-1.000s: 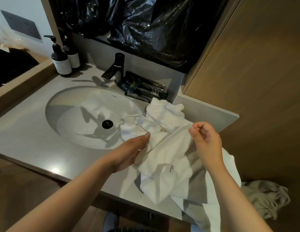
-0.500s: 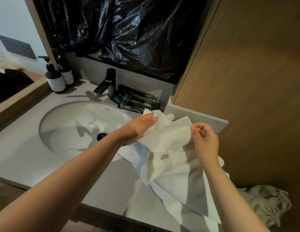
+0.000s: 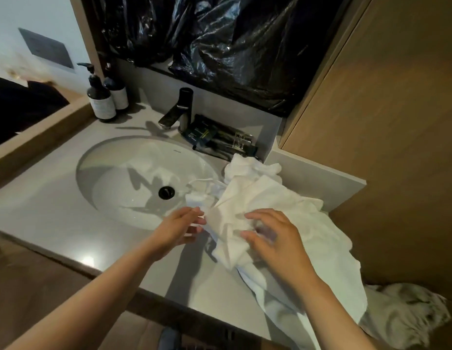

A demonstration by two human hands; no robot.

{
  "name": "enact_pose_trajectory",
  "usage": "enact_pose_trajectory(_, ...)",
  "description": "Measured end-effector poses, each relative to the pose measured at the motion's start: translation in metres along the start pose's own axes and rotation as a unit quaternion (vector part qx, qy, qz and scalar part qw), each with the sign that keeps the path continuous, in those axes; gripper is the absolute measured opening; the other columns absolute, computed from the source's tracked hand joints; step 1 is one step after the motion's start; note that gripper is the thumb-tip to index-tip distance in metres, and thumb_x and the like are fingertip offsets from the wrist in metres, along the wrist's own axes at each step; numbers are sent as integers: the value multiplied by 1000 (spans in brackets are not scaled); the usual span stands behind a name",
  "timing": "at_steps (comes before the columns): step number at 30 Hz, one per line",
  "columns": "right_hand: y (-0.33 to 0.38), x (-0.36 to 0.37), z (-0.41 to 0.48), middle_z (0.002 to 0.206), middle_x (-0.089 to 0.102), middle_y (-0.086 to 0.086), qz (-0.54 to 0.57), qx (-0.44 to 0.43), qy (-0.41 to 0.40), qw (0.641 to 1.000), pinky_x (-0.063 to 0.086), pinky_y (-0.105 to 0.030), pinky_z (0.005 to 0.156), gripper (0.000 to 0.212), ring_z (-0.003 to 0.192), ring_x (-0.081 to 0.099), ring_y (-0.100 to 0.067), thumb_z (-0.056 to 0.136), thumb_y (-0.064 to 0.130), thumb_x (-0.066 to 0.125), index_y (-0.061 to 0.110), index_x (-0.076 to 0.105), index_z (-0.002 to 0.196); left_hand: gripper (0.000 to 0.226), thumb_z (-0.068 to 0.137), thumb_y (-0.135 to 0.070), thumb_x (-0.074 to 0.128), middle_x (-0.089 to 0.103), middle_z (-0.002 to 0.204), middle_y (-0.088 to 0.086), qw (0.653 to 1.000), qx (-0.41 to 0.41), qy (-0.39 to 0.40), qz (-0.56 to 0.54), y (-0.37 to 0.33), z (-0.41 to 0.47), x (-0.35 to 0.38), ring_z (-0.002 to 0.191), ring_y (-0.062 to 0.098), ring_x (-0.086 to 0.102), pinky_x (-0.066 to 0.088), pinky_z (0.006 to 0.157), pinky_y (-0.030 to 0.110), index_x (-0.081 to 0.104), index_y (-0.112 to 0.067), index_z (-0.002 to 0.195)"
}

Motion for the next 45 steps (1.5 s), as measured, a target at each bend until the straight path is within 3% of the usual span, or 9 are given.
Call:
enact_pose_trajectory(4, 5, 11, 12, 111, 56, 26, -105, 26, 106, 988, 37, -26, 102, 42, 103, 49, 4, 81, 55, 68, 38, 63, 120, 28, 100, -29, 47, 69, 103, 13, 999, 9, -7, -32, 17, -12, 5, 89, 25, 65, 53, 88, 40, 63, -7, 108)
enact_pose_trajectory(7, 10, 8, 19, 84, 63, 20, -89, 8, 123, 988, 39, -19, 84, 7, 82, 53, 5, 83, 34, 74, 30, 72, 88, 23, 99, -23, 52, 70, 96, 12, 999, 26, 5, -20, 28, -19, 10, 84, 20, 65, 53, 89, 41, 64, -4, 105)
enact_pose_trajectory(10, 13, -6, 28, 72, 62, 18, 85, 38, -12, 996, 39, -9, 65, 10, 68, 54, 4, 86, 19, 72, 19, 66, 78, 17, 96, -19, 57, 71, 100, 10, 999, 46, 8, -17, 35, -22, 14, 91, 22, 68, 54, 91, 39, 65, -7, 104)
enact_pose_trajectory(14, 12, -34, 46, 58, 56, 18, 197, 112, -187, 956, 39, -10, 52, 14, 52, 47, 2, 92, 26, 65, 22, 66, 79, 15, 83, -17, 75, 69, 93, 13, 995, 100, -26, 13, 34, -24, 22, 83, 28, 68, 58, 80, 38, 67, -9, 92)
enact_pose_trajectory(19, 9, -37, 54, 56, 58, 20, 213, 145, -174, 951, 40, -11, 53, 14, 52, 48, 4, 94, 28, 64, 21, 69, 83, 15, 71, -11, 84, 62, 63, 17, 988, 139, -56, 34, 37, -29, 44, 64, 17, 62, 53, 74, 32, 69, -7, 75)
enact_pose_trajectory(26, 8, -32, 52, 63, 60, 11, 235, 149, -202, 939, 43, -11, 54, 16, 55, 50, 1, 93, 25, 64, 18, 68, 80, 25, 71, -23, 85, 68, 92, -10, 969, 201, -119, 80, 41, -28, 69, 82, 0, 65, 51, 74, 12, 69, -25, 90)
enact_pose_trajectory(33, 0, -33, 47, 53, 55, 22, 239, 134, -208, 939, 39, -7, 52, 15, 50, 49, 5, 94, 23, 64, 18, 66, 80, 16, 77, -25, 79, 64, 87, -11, 960, 204, -165, 93, 42, -22, 77, 81, 0, 62, 50, 71, 13, 64, -30, 81)
enact_pose_trajectory(41, -9, -32, 34, 89, 73, 14, 244, 100, -122, 957, 49, -11, 69, 9, 82, 64, 2, 92, 29, 65, 26, 73, 95, 12, 87, -6, 68, 71, 72, 0, 978, 192, -68, 53, 27, -37, 46, 67, 7, 62, 49, 66, 22, 75, -15, 82)
enact_pose_trajectory(45, -22, -14, 24, 81, 70, 10, 184, 99, -62, 976, 49, -13, 67, 5, 73, 61, 0, 89, 25, 69, 24, 70, 85, 11, 88, -5, 62, 73, 80, 11, 983, 179, 36, 31, 8, -52, 13, 66, 17, 69, 51, 53, 26, 71, -2, 94)
Point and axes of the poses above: each hand's wrist, its own z-axis towards the middle knuckle, its own x-axis out of the palm, y = z × x, the point moved 1 cm from there along z, towards the middle knuckle
